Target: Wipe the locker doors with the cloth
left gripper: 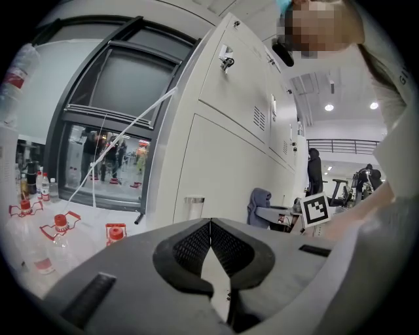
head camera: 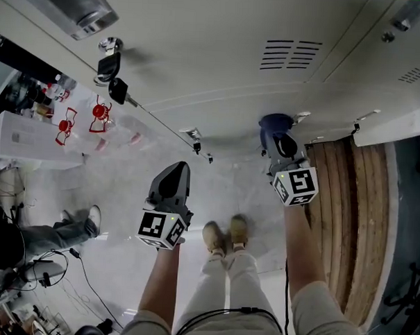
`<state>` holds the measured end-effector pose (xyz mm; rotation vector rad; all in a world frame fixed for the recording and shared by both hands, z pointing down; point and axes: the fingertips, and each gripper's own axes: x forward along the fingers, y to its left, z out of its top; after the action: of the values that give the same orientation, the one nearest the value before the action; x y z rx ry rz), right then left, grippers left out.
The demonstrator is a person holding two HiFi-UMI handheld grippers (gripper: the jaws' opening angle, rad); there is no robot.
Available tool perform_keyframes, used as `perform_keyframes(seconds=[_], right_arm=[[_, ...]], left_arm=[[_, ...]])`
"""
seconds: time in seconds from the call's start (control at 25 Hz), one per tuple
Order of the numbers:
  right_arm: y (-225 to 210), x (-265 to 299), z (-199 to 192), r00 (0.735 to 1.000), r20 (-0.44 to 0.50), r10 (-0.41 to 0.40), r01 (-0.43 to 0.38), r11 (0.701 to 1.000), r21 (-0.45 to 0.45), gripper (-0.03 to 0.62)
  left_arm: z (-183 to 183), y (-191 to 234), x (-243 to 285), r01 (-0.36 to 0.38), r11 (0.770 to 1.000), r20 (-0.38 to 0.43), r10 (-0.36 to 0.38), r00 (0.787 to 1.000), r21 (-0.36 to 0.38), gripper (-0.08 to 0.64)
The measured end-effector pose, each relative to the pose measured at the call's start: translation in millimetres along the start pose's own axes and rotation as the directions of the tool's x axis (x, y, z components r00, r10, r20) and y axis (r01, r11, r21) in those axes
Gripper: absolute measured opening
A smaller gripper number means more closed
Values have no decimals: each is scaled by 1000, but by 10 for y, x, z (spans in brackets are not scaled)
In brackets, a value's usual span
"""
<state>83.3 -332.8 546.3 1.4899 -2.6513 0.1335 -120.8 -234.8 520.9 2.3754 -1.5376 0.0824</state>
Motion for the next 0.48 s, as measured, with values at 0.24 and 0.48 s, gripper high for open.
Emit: perform_keyframes(seconds=[0.24, 0.48], right_arm=[[543, 28, -364, 995, -38, 97, -96, 995, 24, 57], [1205, 190, -859, 977, -70, 204, -201, 979, 46, 58]], left_arm=[[-137, 60, -62, -7, 1000, -7, 7, 1000, -19, -2], [-340, 191, -83, -11, 1000, 14, 11, 1000, -20, -2]])
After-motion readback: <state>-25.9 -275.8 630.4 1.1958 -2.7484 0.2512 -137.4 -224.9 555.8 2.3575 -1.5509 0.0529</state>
